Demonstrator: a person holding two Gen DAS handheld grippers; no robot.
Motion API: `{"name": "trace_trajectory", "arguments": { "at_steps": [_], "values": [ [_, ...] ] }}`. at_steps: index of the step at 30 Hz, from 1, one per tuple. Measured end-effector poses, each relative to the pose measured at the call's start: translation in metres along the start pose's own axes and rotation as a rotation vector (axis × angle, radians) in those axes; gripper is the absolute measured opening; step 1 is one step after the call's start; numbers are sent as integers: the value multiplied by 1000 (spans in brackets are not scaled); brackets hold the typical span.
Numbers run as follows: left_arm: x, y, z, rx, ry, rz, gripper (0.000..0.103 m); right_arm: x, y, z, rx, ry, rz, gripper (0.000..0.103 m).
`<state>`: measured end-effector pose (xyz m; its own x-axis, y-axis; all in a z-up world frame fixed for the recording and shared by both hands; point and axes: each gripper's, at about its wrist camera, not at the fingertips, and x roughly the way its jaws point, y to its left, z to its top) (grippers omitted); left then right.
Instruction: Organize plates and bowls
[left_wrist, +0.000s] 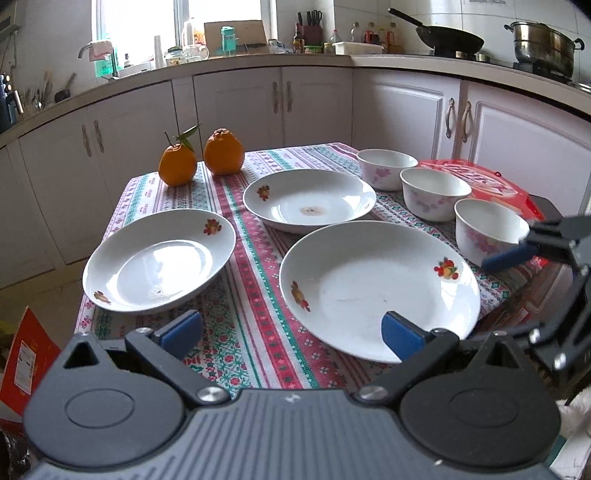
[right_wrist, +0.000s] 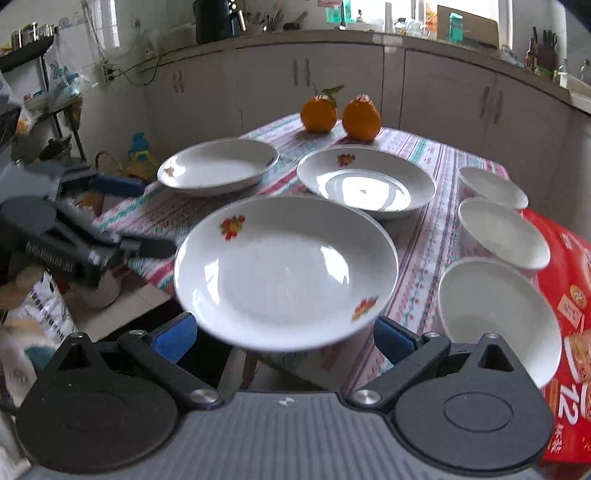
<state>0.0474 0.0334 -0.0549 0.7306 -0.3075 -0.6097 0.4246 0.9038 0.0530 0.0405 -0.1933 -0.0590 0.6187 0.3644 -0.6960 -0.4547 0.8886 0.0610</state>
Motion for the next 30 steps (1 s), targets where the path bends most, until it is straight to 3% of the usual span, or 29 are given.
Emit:
{"name": "trace_trajectory", "arguments": {
  "at_steps": [13, 21, 29, 30],
  "values": [
    [34, 2, 21, 106, 111, -132, 102, 25, 6, -6, -75, 38, -42, 103],
    [71, 0, 43, 219, 236, -264, 101, 33, 7, -2, -100, 37, -63, 103],
    [106, -5, 65, 320, 312, -312, 99, 36, 7, 1, -118, 39, -68, 103],
    [110, -4, 66, 325, 325, -317, 95, 36, 7, 1, -118, 41, -68, 103]
  ]
}}
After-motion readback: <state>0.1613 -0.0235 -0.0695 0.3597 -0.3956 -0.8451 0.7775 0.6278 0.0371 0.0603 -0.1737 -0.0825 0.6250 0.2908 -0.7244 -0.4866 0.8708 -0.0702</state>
